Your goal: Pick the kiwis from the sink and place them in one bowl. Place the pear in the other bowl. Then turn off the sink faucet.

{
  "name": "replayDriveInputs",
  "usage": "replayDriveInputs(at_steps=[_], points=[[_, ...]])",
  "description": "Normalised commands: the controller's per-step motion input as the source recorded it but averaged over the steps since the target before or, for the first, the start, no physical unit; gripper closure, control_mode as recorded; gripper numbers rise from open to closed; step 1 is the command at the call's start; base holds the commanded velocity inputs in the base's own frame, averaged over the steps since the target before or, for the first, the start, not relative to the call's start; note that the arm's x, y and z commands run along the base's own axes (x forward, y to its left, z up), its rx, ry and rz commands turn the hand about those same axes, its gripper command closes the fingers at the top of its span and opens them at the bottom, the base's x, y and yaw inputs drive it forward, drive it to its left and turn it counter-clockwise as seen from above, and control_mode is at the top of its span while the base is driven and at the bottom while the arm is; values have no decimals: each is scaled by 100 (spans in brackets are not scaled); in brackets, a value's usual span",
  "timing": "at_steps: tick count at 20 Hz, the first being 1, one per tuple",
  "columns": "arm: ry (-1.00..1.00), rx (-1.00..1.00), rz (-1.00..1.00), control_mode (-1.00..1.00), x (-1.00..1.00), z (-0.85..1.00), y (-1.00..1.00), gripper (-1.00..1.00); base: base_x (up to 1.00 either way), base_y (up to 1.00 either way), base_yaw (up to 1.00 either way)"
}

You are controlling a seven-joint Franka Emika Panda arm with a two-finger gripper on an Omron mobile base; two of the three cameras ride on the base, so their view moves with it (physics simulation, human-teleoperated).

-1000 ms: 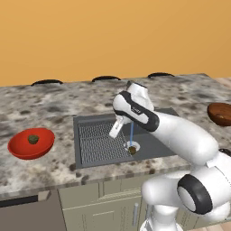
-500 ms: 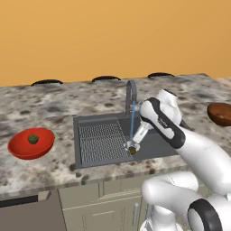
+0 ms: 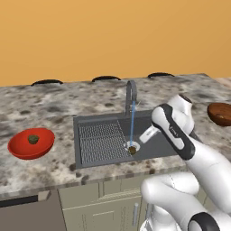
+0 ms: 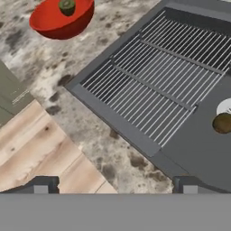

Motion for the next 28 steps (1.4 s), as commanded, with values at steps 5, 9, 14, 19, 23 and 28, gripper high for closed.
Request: replayDriveInputs(at_steps=[5,9,14,19,23,28], points=[[9,0,-24,-100,20,-12,-3,-100,0,0,0],[15,0,-23,-100,20,-6,-16,-100,0,0,0],[19,0,-20,-100,22,-4,-39,-100,0,0,0],[16,0,-12,-100,43,-17,-35,-100,0,0,0],[11,0,-7,-100,48,-25,-23,-100,0,0,0],[8,-3,0,-100,35,-45,0,-100,0,0,0]])
